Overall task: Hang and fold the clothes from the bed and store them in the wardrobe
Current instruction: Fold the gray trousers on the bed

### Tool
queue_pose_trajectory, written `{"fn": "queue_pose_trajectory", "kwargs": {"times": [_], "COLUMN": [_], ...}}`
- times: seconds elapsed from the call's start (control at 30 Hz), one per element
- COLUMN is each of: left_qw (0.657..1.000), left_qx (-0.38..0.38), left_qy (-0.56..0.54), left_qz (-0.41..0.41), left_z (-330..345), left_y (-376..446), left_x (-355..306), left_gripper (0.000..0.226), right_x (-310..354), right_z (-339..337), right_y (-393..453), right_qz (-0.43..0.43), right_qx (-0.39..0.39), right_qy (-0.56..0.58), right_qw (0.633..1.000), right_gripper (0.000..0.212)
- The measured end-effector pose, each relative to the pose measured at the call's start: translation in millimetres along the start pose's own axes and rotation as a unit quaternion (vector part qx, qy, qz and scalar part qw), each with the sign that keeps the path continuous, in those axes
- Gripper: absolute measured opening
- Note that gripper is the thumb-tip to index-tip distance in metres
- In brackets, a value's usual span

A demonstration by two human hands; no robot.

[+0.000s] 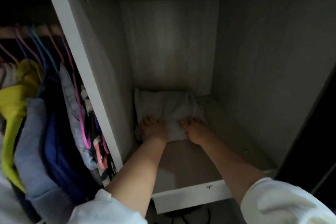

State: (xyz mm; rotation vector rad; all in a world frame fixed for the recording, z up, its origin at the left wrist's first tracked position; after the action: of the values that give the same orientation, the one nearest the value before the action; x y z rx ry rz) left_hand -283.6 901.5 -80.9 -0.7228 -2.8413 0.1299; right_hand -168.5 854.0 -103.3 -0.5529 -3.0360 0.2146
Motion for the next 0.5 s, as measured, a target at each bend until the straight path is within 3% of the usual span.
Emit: {"fn": "queue_pose_trajectory", "kwargs": {"times": [0.5], "left_qw": [0.997], "left_qx": [-0.062], "left_qy": [-0.042], "left_qz": [0.007], "left_z": [2.0], "left_y": [13.4], "left_x": [4.7], "left_gripper": [0.049], "right_x": [-2.8], "right_z": [7.5], "right_y": [19.9], "right_qz": [0.013], "right_qx": [-0.043], "right_qy": [0.045], "right_qw": [0.998], "right_gripper": [0.053]}}
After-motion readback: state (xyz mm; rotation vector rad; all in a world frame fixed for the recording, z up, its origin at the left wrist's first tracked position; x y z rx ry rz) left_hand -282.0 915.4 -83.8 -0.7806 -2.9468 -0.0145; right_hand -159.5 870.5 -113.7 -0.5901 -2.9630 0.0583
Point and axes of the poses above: each hand's wrist, its own y-axis towards the middle knuckle, its own z-axis out of the palm, x = y × z, the point moved 8 cm from there along y, towards the middle knuckle, and after that the axes turned 5 degrees about z, right-handed, at the moved point
